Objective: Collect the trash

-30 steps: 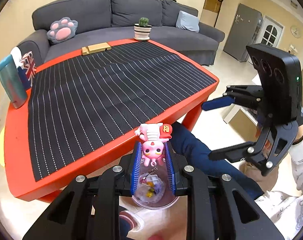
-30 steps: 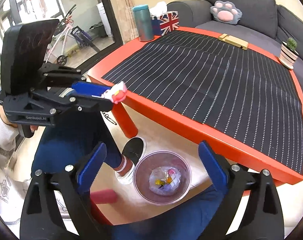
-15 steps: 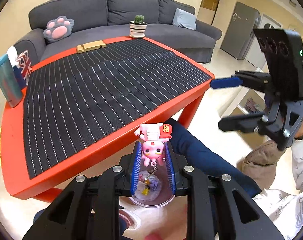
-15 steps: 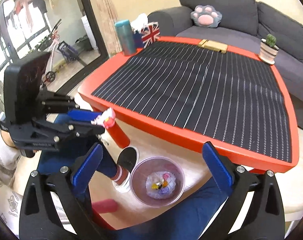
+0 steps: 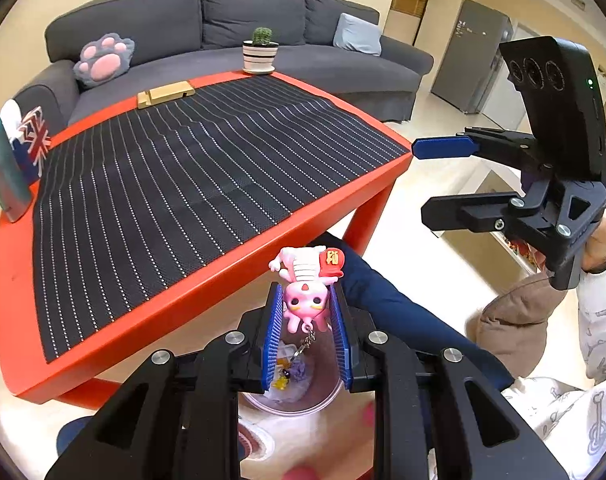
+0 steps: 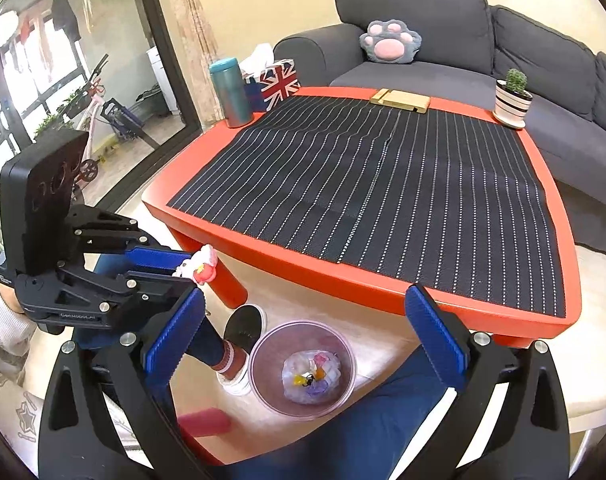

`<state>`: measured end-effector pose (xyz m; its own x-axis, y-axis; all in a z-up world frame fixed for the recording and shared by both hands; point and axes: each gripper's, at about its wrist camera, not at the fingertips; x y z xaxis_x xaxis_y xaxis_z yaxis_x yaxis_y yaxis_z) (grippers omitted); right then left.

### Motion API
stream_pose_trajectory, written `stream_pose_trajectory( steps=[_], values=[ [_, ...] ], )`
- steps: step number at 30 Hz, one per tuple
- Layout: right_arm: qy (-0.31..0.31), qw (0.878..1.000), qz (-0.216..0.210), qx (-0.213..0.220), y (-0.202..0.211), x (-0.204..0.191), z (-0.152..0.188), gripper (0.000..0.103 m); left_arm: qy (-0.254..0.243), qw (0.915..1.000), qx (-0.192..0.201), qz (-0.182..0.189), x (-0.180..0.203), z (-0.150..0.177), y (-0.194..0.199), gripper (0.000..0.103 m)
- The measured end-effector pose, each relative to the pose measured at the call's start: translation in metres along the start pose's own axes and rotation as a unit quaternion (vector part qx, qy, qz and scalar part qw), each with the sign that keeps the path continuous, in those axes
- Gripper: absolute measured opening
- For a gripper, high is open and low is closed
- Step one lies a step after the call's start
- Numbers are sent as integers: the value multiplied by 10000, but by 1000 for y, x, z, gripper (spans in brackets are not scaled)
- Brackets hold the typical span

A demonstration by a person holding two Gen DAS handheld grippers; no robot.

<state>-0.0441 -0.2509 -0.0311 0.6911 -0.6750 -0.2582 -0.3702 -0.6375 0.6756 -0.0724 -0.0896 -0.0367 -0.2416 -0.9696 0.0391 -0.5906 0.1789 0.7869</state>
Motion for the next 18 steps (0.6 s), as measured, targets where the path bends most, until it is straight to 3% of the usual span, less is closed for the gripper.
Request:
stream_pose_trajectory(
  steps=[3,5,6,7,18],
  values=[
    [-27,10000,26,27,2,2,0,98,-34,10000,2,-46,2,0,-1,27],
    [-44,10000,34,32,1,3,-1,98,-34,9999,15,-145,2,0,-2,53],
    [-46,10000,43,28,1,3,0,98,-9,9999,42,-167,1,0,-3,76],
    [-51,10000,48,26,1,3,0,98,51,9998,97,-168,0,1,-3,86],
    [-55,10000,60,-32,-4,-1,3,98,290,9988,137,-383,-11,4,-1,95]
  ],
)
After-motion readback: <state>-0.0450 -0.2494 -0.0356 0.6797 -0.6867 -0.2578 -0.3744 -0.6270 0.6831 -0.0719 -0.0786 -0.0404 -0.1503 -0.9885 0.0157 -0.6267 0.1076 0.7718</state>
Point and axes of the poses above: each gripper's, at about its wrist camera, not at the fingertips, and y roughly against the way its jaws point, x to its right, z to its underside, and after that the axes turned 9 degrees about -z, right-handed
